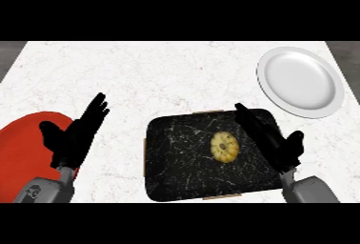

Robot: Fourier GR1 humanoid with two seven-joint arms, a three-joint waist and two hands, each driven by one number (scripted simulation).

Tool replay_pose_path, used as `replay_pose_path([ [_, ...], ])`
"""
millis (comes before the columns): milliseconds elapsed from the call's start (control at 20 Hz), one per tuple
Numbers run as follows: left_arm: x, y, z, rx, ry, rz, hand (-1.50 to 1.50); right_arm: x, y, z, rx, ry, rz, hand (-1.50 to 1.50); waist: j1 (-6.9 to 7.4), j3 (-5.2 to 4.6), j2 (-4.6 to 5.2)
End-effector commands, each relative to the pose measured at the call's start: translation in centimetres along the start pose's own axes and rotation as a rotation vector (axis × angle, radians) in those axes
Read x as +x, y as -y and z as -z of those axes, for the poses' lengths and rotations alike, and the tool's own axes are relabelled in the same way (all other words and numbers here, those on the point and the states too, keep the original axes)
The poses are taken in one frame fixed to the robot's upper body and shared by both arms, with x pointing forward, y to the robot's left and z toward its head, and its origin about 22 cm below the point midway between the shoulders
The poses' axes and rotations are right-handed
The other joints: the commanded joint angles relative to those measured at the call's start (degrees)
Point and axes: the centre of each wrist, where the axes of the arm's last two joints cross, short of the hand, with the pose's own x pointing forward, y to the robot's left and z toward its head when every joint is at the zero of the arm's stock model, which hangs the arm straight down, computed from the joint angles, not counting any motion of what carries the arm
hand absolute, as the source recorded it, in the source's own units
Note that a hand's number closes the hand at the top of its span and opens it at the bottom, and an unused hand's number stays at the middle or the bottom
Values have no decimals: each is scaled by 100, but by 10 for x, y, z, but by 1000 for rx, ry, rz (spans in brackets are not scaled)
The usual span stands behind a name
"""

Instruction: Pick the squash from the tray and place it in the plate

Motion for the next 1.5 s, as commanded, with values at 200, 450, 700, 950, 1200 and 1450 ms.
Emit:
replay_pose_path([
  [200,-43,-6,-13,72,-211,-11,0,169,14,41,-3,399,-511,150,215,15,-153],
  [450,-51,12,-16,60,-220,-54,0,205,47,35,-388,507,-911,-150,75,32,-131],
  [700,-55,17,-30,69,-224,-72,0,157,30,28,-289,586,-811,-150,-31,46,-136],
  [950,-60,20,-32,77,-234,-61,0,182,9,5,-207,516,-965,-150,-70,44,-150],
  [1200,-60,22,-21,71,-229,-71,0,204,1,9,-42,209,-1270,-150,-97,25,-160],
  [1450,-44,13,-15,69,-232,-82,0,208,-52,-2,42,77,-1403,-150,-79,33,-168],
])
